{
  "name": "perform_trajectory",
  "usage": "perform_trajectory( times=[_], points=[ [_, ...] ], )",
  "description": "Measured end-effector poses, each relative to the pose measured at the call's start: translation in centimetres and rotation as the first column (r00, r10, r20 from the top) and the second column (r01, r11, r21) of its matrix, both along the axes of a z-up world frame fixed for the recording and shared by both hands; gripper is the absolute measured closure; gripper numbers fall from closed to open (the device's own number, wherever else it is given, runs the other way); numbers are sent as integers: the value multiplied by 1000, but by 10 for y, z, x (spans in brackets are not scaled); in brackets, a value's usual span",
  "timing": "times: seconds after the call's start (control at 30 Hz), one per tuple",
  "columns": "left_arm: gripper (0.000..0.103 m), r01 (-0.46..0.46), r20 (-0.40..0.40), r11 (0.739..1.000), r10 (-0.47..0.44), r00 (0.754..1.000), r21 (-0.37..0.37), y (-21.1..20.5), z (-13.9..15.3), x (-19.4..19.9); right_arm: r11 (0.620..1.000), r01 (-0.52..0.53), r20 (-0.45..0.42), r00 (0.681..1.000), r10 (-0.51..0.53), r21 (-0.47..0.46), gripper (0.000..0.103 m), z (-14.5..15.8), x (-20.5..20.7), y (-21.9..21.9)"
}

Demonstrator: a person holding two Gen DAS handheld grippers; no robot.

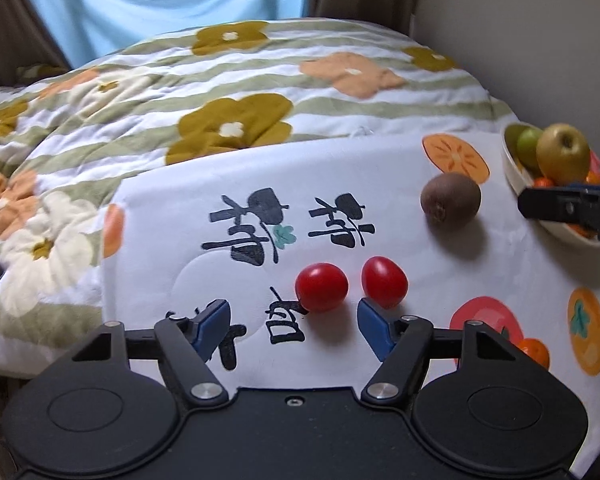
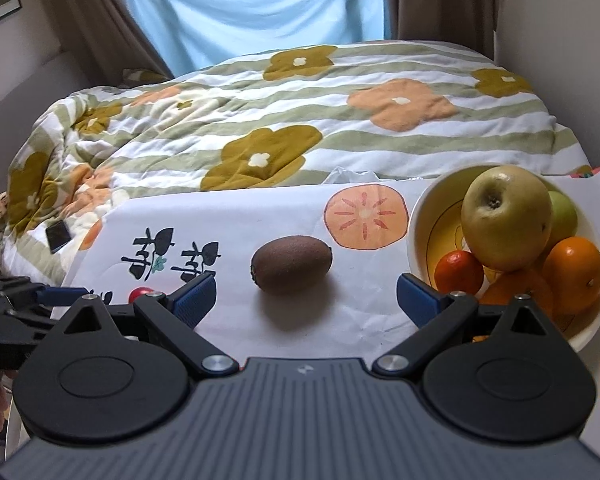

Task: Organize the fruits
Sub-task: 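Move the left tool to the cherry tomatoes while the right tool approaches the kiwi, then grasp a red cherry tomato with the left tool while the right tool grasps the kiwi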

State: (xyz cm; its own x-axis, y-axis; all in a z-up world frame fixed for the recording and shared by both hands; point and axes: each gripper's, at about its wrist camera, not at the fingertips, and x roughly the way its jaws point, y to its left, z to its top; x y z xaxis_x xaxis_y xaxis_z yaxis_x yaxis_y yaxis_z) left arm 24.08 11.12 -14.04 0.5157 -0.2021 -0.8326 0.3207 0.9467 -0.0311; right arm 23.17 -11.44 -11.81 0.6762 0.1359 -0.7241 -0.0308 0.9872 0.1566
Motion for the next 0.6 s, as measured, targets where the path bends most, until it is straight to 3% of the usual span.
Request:
perform_trajectory(
  times=[0.37,0.47,0.6],
  points=[
    [43,75,-31,997,-76,997,-19,-3,-13,19,1000,25,-24,999,-25,-8,0,-9,17,4],
    [54,98,-44,995,-99,994,-28,-5,-15,22,1000,25,-29,999,-25,-6,0,-10,23,6],
    [60,114,-43,993,-115,992,-34,-7,-17,23,1000,16,-33,999,-16,-8,0,-14,30,9]
  ],
)
